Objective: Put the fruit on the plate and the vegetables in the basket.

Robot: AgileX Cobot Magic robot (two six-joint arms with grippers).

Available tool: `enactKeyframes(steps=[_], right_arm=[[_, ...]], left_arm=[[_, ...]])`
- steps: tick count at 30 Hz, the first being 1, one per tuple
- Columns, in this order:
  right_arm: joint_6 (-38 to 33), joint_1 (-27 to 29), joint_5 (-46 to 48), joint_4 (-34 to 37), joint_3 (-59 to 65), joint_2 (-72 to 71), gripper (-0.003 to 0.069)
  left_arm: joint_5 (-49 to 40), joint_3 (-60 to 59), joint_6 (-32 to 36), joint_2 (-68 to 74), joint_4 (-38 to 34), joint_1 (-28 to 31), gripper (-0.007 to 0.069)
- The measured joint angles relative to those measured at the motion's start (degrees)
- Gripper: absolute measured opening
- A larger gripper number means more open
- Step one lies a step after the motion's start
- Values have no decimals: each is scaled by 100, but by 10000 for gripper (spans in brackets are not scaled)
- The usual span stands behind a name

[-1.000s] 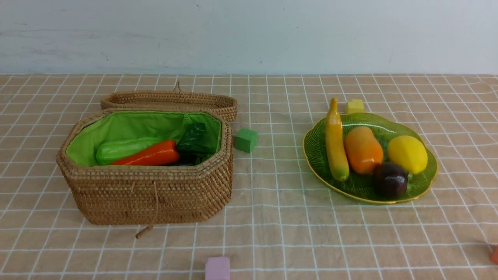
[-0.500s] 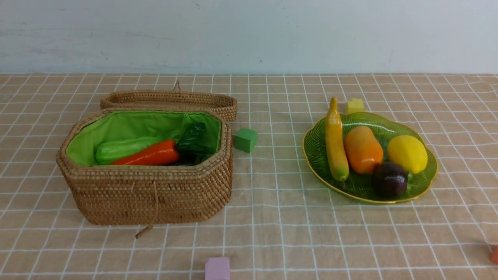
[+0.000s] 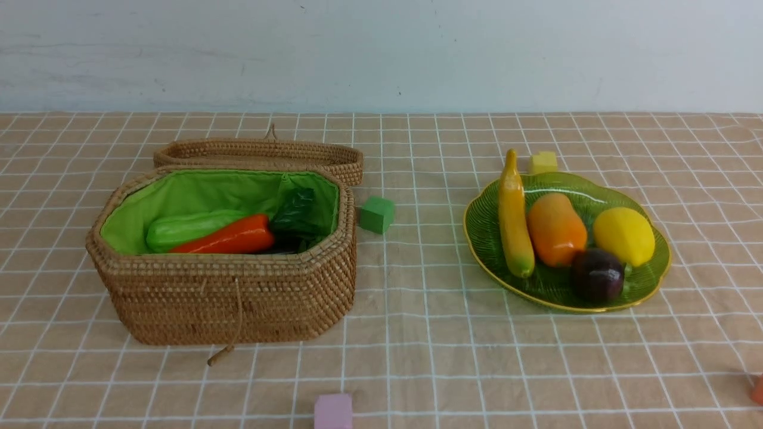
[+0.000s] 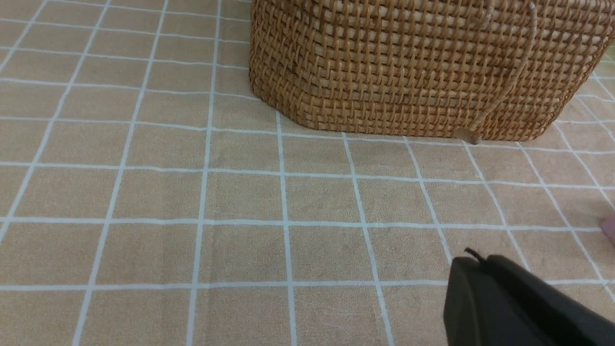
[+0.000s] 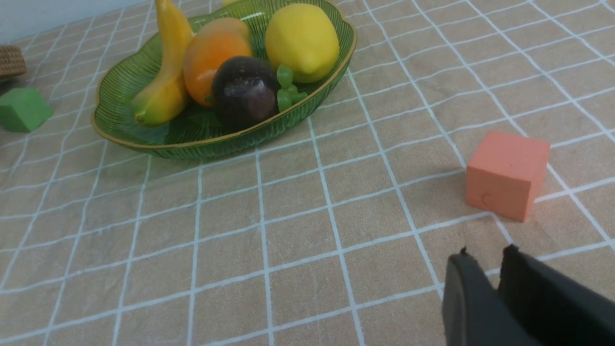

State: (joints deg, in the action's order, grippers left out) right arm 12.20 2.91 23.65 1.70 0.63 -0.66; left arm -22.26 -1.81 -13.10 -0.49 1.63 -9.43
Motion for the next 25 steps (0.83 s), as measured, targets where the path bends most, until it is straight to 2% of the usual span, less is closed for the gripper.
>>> enactKeyframes(steps=[25], right_arm=[[0,0,0,0,0,0,140]], left_arm=[[-5,0,0,0,0,0,-10]])
